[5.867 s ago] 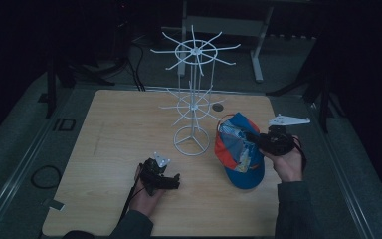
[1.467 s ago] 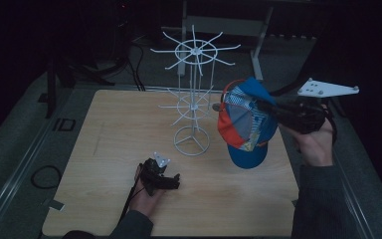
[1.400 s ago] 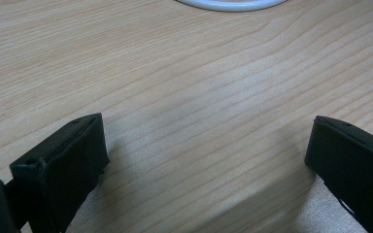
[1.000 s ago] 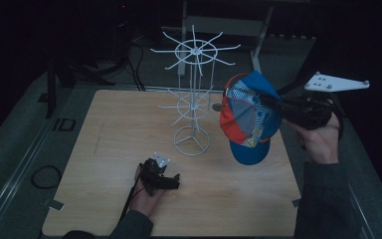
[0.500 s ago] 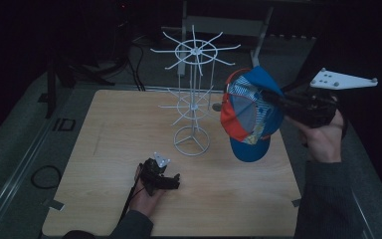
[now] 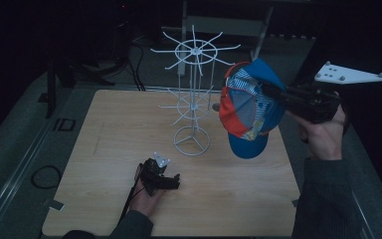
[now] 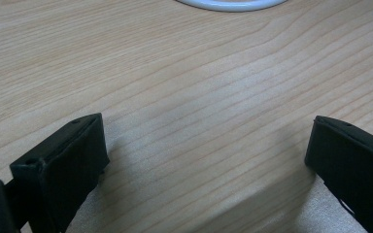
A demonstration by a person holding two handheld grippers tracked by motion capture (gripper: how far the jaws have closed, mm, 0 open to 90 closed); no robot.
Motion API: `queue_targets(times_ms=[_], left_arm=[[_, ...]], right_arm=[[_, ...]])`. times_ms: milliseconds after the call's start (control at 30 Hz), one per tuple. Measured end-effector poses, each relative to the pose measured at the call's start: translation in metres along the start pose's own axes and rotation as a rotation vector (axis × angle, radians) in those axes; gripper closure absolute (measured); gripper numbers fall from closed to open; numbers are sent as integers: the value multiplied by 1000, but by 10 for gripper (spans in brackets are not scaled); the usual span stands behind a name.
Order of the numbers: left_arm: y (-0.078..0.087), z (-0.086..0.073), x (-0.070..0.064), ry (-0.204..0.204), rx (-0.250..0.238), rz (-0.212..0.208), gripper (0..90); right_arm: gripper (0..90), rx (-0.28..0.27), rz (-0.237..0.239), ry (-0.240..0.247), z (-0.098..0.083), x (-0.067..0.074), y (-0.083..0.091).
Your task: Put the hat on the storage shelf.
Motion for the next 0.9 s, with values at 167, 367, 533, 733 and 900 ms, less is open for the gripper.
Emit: queue_targets(times_ms=[167, 367, 533, 733, 900], left_arm=[[0, 0, 0, -1, 0, 1, 19], [0, 0, 0, -1, 0, 0, 19], [0, 0, 0, 0, 0, 0, 19], [0, 0, 0, 0, 0, 0, 19], [0, 0, 0, -1, 0, 0, 19]], right_arm=[[875, -6, 3, -8, 1, -1, 0], [874, -27, 3, -12, 6, -2, 2], [871, -39, 5, -15, 8, -2, 6], [871, -56, 3, -10, 12, -1, 9], [871, -67, 3, -17, 17, -2, 8]])
Point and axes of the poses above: each handheld gripper's, and its own axes: y roughly backward along the jaws, z roughly out of its top, x roughly to its left, the point moved 9 cm from there along -y, roughly forward along the jaws, and after that the axes turned 6 degrees about -y, right-handed, at the moved point
